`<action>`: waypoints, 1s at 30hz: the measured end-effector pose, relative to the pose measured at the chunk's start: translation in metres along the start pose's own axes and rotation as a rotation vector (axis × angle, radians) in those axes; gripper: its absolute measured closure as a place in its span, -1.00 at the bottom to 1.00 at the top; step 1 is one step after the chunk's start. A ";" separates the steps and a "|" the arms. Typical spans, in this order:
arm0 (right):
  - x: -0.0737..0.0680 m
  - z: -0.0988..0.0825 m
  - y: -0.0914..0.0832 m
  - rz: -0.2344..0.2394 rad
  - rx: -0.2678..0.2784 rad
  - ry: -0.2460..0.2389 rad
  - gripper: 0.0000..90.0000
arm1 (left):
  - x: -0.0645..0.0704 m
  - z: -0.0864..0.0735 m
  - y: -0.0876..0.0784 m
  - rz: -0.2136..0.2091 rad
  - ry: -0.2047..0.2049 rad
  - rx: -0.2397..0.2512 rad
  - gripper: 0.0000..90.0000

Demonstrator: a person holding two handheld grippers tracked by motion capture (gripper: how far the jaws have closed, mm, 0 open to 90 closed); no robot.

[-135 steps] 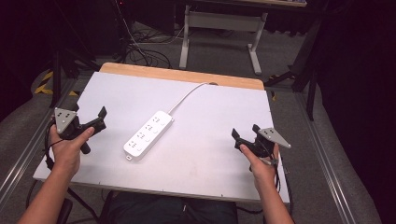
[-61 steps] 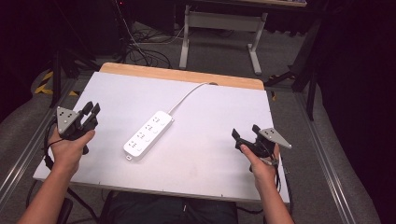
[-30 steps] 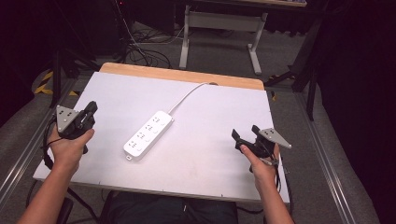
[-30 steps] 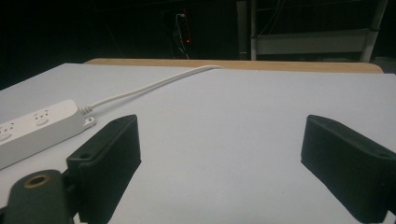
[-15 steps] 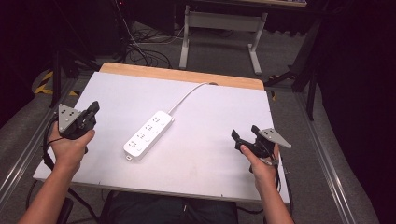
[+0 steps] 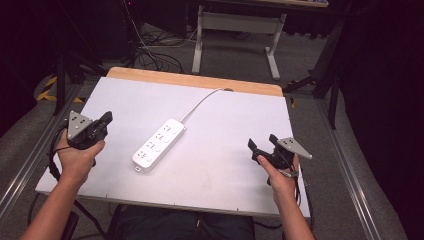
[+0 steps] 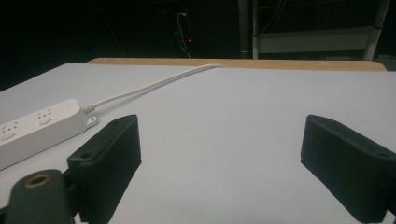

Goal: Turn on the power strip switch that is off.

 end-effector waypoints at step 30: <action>0.000 -0.002 -0.001 -0.006 -0.009 -0.010 -0.69 | 0.020 -0.011 0.013 -0.117 0.039 -0.094 1.00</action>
Point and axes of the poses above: each handheld gripper's, and its own axes: y roughly forward along the jaws, z roughly out of its top, x roughly to its right, the point moved 8 cm from there along y, roughly forward along the jaws, and after that the axes turned 10 degrees about x, right-handed, at the moved point
